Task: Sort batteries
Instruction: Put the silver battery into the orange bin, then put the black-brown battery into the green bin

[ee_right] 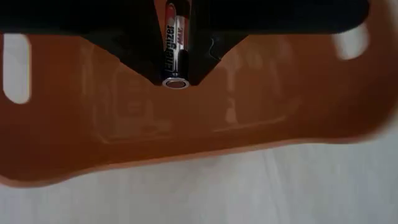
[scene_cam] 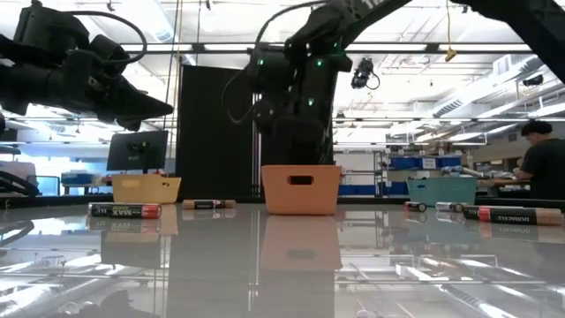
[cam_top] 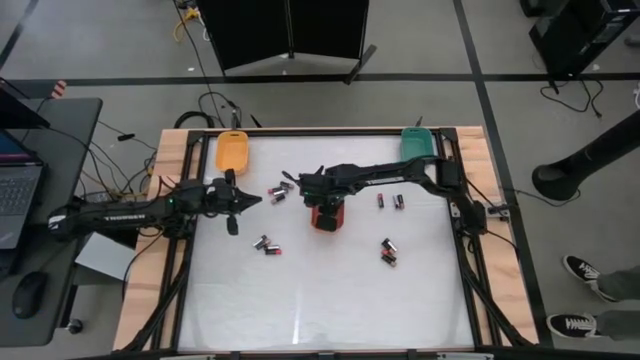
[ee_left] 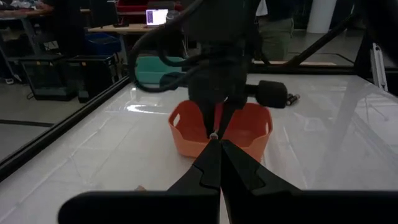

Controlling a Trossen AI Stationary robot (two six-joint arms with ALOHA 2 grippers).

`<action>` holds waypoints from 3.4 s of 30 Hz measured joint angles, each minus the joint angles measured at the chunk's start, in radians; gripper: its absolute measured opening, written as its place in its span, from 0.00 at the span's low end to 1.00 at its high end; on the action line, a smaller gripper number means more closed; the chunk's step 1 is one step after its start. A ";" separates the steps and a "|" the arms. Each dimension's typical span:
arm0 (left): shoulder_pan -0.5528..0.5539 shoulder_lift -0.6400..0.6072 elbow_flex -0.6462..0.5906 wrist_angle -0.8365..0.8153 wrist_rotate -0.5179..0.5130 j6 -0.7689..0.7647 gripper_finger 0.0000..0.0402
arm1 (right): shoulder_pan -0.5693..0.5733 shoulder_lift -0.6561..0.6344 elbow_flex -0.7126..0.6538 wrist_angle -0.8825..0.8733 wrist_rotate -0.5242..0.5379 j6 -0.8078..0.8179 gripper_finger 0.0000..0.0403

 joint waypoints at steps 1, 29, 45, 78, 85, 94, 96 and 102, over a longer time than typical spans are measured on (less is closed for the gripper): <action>0.000 0.003 0.000 -0.001 0.000 -0.001 0.02 | -0.003 0.007 0.000 -0.002 0.000 -0.001 0.16; 0.000 0.097 0.113 -0.181 0.018 -0.046 0.02 | 0.132 -0.064 0.126 -0.100 0.101 -0.128 0.04; 0.000 0.281 0.237 -0.347 0.010 -0.046 0.02 | 0.224 -0.145 0.112 -0.094 0.191 -0.065 0.01; 0.000 0.636 0.381 -0.441 -0.050 -0.102 0.16 | 0.352 -0.772 -0.855 0.644 0.492 0.312 0.02; 0.000 0.734 0.381 -0.341 -0.091 -0.132 0.34 | 0.352 -0.766 -0.856 0.650 0.498 0.308 0.02; 0.000 0.839 0.381 -0.281 -0.193 -0.158 0.41 | 0.351 -0.765 -0.856 0.650 0.500 0.305 0.02; 0.000 0.855 0.381 -0.277 -0.217 -0.158 0.41 | 0.352 -0.765 -0.856 0.650 0.500 0.305 0.02; 0.000 0.887 0.381 -0.250 -0.234 -0.159 0.41 | 0.351 -0.765 -0.856 0.650 0.500 0.298 0.02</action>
